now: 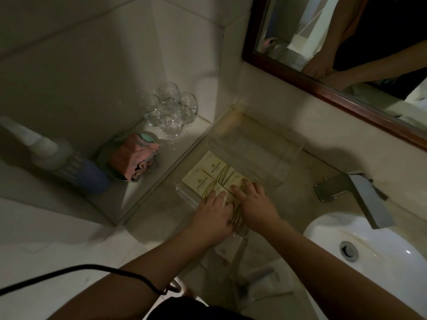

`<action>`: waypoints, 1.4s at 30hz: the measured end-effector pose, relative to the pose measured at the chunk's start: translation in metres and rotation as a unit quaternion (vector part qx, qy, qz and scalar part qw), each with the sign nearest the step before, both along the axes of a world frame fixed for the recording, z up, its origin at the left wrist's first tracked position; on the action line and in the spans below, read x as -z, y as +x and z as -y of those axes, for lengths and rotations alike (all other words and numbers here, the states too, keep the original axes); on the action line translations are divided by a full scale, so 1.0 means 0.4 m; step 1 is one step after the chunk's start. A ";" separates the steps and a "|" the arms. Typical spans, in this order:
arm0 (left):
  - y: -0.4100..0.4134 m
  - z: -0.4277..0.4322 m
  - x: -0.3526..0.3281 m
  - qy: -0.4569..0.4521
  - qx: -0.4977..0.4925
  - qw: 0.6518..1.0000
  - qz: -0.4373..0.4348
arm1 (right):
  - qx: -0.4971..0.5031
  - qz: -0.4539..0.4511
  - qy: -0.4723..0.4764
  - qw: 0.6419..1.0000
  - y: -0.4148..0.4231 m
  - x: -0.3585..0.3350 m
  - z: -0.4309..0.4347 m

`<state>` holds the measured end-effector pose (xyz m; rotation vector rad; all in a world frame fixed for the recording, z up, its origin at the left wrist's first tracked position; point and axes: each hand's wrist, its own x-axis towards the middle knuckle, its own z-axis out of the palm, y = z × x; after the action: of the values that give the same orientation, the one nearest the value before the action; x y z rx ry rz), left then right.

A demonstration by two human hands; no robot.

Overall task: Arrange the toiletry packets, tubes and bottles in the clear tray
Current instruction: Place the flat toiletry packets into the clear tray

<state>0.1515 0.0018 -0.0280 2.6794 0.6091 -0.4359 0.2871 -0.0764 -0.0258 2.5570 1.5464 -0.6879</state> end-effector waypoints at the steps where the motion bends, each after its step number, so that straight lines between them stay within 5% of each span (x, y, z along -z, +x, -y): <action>1: -0.001 -0.002 -0.001 -0.001 0.002 1.000 0.000 | 0.001 -0.003 -0.005 1.000 -0.001 -0.003 -0.001; 5: -0.001 -0.004 -0.006 0.012 0.007 1.000 0.011 | 0.013 -0.023 0.012 1.000 -0.004 -0.009 0.018; 12: -0.010 0.039 -0.018 0.030 0.014 0.991 0.126 | 0.073 -0.023 0.179 0.981 0.004 -0.037 0.132; 17: -0.047 0.093 -0.015 -0.001 -0.092 0.967 0.238 | 0.085 -0.030 0.212 0.973 -0.004 -0.044 0.238; 23: -0.123 0.181 0.022 -0.040 -0.269 0.948 0.166 | -0.019 -0.100 0.117 0.988 -0.056 -0.043 0.323; 31: -0.126 0.231 0.045 -0.026 -0.299 0.952 0.052 | -0.169 -0.063 0.008 0.984 -0.086 0.018 0.358; 35: -0.130 0.211 0.030 -0.094 -0.295 0.950 0.036 | -0.188 -0.055 -0.020 0.981 -0.090 0.019 0.349; 42: -0.188 0.168 0.003 -0.187 -0.388 0.897 0.096 | -0.100 -0.158 -0.025 0.982 -0.079 -0.009 0.333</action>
<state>0.0764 -0.0655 -0.0292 1.8774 1.2928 -0.0462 0.2554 -0.2097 -0.0220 2.2976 1.8158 -1.1336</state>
